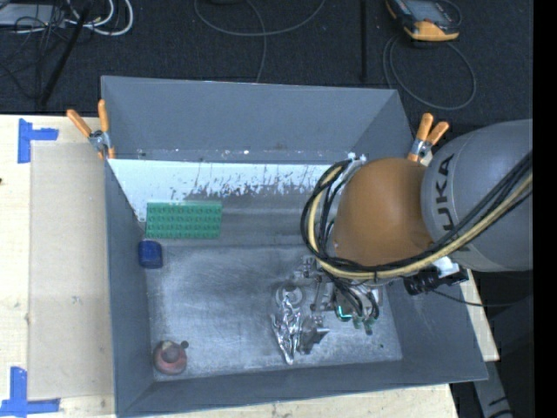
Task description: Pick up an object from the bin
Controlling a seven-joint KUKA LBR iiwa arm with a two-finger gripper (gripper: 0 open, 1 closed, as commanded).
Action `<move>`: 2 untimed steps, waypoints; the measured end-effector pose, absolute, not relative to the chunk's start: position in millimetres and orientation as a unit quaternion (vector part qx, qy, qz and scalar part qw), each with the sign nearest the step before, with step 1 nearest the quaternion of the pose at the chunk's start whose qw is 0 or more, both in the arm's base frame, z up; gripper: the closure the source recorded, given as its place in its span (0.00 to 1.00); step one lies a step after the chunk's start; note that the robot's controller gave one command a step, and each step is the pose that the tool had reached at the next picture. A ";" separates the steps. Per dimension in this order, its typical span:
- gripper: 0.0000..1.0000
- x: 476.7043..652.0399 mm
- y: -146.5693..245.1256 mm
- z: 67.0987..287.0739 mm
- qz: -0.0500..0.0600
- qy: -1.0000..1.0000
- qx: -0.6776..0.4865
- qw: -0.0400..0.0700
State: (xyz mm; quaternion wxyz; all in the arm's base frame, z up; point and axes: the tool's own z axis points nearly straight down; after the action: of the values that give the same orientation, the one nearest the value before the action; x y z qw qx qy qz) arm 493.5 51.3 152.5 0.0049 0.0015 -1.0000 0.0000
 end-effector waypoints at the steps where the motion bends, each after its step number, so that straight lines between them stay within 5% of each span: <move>1: 0.00 556.5 41.1 71.3 -0.001 -0.981 0.193 -0.001; 2: 0.00 510.2 11.8 100.9 0.000 -0.976 0.217 0.002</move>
Offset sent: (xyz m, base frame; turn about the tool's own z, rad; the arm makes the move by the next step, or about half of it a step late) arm 0.0616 -0.0114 -0.0825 -0.3857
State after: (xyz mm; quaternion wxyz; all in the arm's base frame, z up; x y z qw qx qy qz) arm 510.2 11.8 100.9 0.0022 0.2172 -0.9761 0.0002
